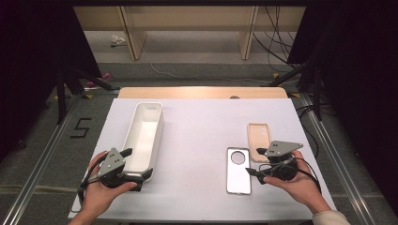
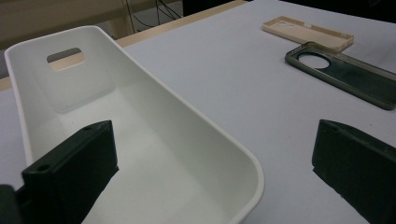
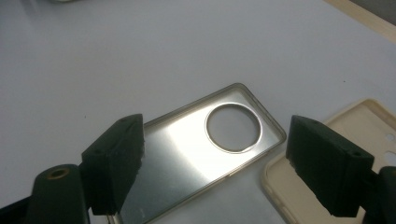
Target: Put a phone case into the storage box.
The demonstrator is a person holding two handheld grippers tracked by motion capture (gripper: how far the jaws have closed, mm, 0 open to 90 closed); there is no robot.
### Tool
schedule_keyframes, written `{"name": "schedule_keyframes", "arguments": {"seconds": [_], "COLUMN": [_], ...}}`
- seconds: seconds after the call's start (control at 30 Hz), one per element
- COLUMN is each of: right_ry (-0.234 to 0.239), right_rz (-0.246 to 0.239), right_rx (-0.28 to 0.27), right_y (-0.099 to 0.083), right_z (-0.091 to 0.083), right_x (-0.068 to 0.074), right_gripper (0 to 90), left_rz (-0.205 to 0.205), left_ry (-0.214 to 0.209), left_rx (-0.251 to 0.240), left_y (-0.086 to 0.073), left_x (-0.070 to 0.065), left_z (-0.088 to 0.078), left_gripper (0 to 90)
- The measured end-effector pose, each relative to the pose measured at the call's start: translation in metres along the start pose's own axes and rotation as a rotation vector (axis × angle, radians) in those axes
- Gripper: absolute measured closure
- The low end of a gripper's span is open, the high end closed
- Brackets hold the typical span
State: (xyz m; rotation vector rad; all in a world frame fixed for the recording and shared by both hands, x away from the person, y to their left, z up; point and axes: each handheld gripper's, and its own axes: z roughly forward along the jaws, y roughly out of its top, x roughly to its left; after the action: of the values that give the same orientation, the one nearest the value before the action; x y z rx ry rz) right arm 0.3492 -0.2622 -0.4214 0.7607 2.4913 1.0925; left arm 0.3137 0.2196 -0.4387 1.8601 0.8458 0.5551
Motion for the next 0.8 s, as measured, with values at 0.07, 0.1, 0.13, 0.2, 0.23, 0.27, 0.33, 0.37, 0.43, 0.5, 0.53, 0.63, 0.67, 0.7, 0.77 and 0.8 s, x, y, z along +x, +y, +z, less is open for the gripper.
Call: {"name": "schedule_keyframes", "arguments": {"seconds": [0.07, 0.1, 0.13, 0.2, 0.23, 0.27, 0.33, 0.37, 0.43, 0.5, 0.53, 0.63, 0.67, 0.7, 0.77, 0.8], "right_ry": [0.002, 0.002, 0.002, 0.003, 0.004, 0.008, 0.012, 0.016, 0.023, 0.032, 0.032, 0.051, 0.057, 0.069, 0.085, 0.093], "right_rz": [-0.003, -0.008, -0.009, -0.012, -0.015, -0.019, -0.029, -0.037, -0.053, -0.065, -0.065, -0.101, -0.116, -0.134, -0.168, -0.187], "right_rx": [0.008, 0.011, 0.014, 0.018, 0.022, 0.027, 0.046, 0.067, 0.079, 0.09, 0.09, 0.122, 0.137, 0.159, 0.205, 0.222], "right_y": [0.0, 0.0, 0.001, 0.001, 0.001, 0.001, 0.002, 0.003, 0.005, 0.007, 0.007, 0.011, 0.012, 0.013, 0.015, 0.015], "right_z": [0.001, 0.001, 0.002, 0.002, 0.003, 0.004, 0.005, 0.007, 0.009, 0.011, 0.011, 0.014, 0.015, 0.016, 0.02, 0.022], "right_x": [0.0, 0.0, 0.0, 0.0, 0.001, 0.001, 0.002, 0.004, 0.006, 0.008, 0.008, 0.013, 0.015, 0.018, 0.022, 0.024], "right_gripper": [20.4, 20.3, 20.3, 20.2, 20.1, 20.1, 20.4, 20.5, 21.2, 22.2, 22.2, 25.7, 26.7, 27.8, 28.7, 28.4], "left_rz": [0.0, 0.0, -0.001, -0.001, -0.001, -0.001, 0.001, 0.001, 0.002, 0.004, 0.004, 0.004, 0.003, 0.004, 0.003, 0.004], "left_ry": [0.001, 0.001, 0.002, 0.003, 0.003, 0.003, 0.004, 0.003, 0.004, 0.002, 0.002, 0.002, 0.001, 0.001, 0.001, 0.001], "left_rx": [0.002, 0.002, 0.002, 0.002, 0.003, 0.003, 0.005, 0.003, 0.003, 0.003, 0.003, 0.004, 0.003, 0.003, 0.004, 0.004], "left_y": [0.0, 0.0, 0.0, 0.0, 0.0, 0.0, 0.0, 0.0, 0.0, 0.0, 0.0, 0.0, 0.0, 0.0, 0.0, 0.0], "left_x": [0.0, 0.0, 0.0, 0.0, 0.0, 0.0, 0.0, 0.0, 0.0, 0.0, 0.0, 0.0, -0.001, -0.001, -0.001, -0.001], "left_z": [0.0, 0.0, 0.0, 0.0, 0.0, 0.001, 0.001, 0.001, 0.001, 0.001, 0.001, 0.001, 0.001, 0.001, 0.001, 0.001], "left_gripper": [0.0, 0.0, 0.0, 0.0, 0.0, 0.0, 0.0, 0.0, 0.0, 0.0, 0.0, 0.0, 0.0, 0.0, 0.0, 0.0]}}
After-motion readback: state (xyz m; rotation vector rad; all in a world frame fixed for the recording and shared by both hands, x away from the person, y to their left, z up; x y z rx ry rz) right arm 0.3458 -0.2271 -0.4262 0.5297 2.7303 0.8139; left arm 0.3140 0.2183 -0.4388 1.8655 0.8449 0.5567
